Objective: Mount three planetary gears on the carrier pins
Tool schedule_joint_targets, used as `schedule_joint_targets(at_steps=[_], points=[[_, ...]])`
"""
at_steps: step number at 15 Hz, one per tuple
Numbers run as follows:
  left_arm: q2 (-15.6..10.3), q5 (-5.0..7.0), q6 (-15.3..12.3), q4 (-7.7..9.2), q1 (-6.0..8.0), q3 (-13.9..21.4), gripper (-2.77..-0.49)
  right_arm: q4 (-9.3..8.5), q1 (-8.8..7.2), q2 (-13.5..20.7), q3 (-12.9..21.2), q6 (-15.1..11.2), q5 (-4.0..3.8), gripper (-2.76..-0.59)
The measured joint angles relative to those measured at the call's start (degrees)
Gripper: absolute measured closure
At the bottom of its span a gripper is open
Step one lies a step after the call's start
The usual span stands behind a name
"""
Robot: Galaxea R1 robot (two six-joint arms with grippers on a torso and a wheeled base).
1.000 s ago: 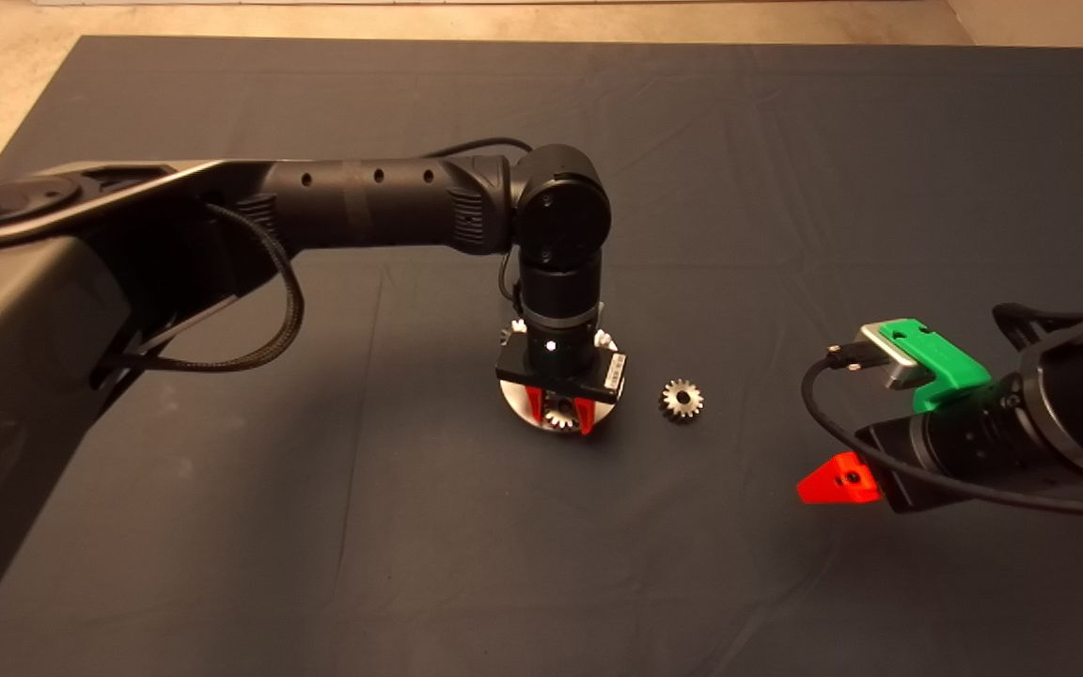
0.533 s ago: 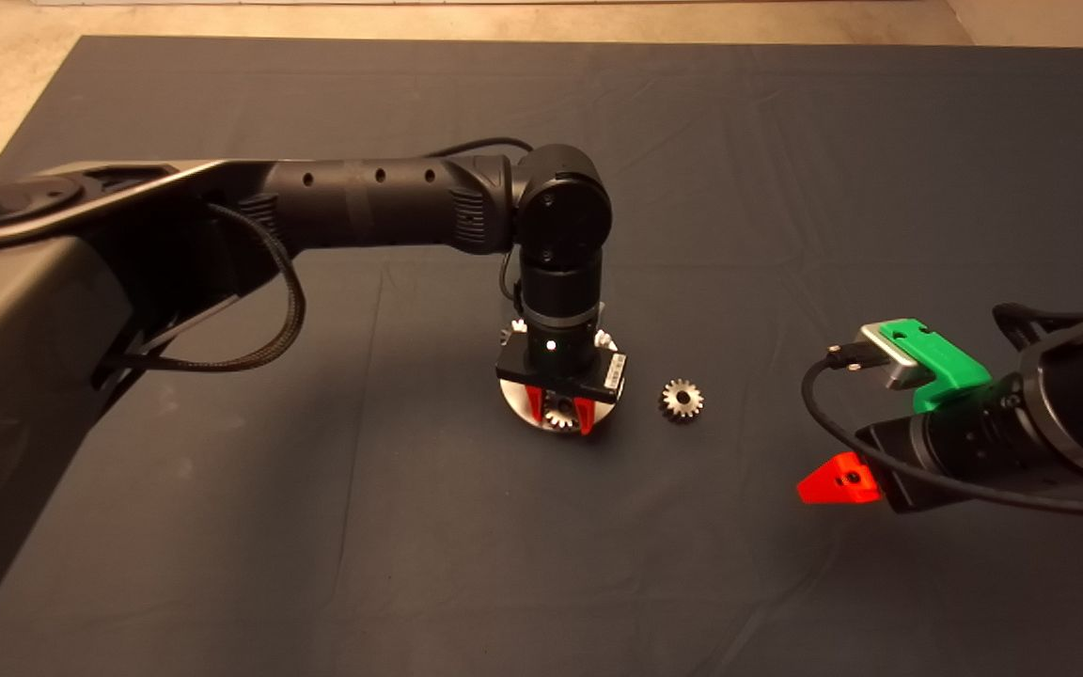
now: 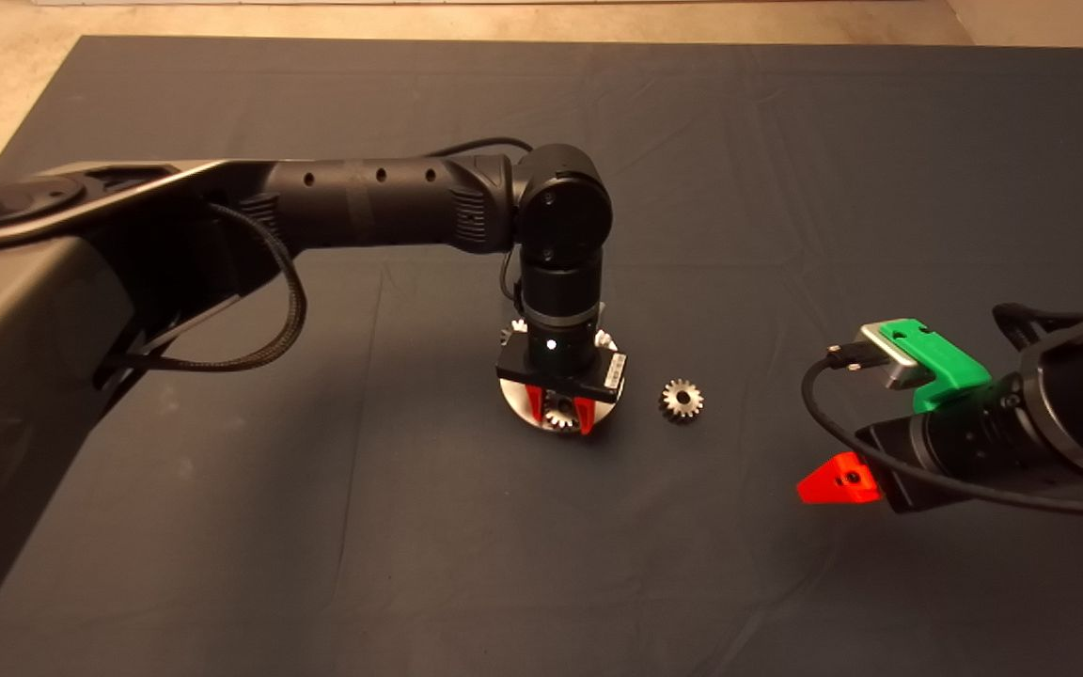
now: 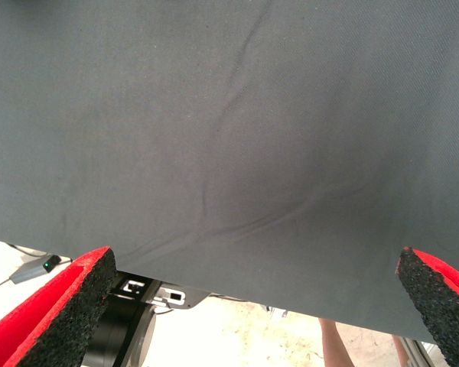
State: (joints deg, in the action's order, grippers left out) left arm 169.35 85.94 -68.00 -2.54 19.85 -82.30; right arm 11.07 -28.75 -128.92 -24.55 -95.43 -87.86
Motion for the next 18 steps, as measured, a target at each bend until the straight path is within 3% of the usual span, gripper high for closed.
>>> schedule_joint_targets(at_steps=[8,12,18], points=[[0.01,-0.06,0.87,-0.07,-0.28,-0.02,-0.99,0.0,0.0,0.02,0.0,0.0,-0.01,-2.75],[-0.17,1.12,0.96,-0.44,-2.4,-0.22,-1.14,0.0,0.0,0.02,0.0,0.0,-0.01,-2.75],[-0.17,1.13,1.0,-0.46,-2.02,0.07,-1.42,0.0,0.0,-0.02,0.0,0.0,0.01,-2.75]])
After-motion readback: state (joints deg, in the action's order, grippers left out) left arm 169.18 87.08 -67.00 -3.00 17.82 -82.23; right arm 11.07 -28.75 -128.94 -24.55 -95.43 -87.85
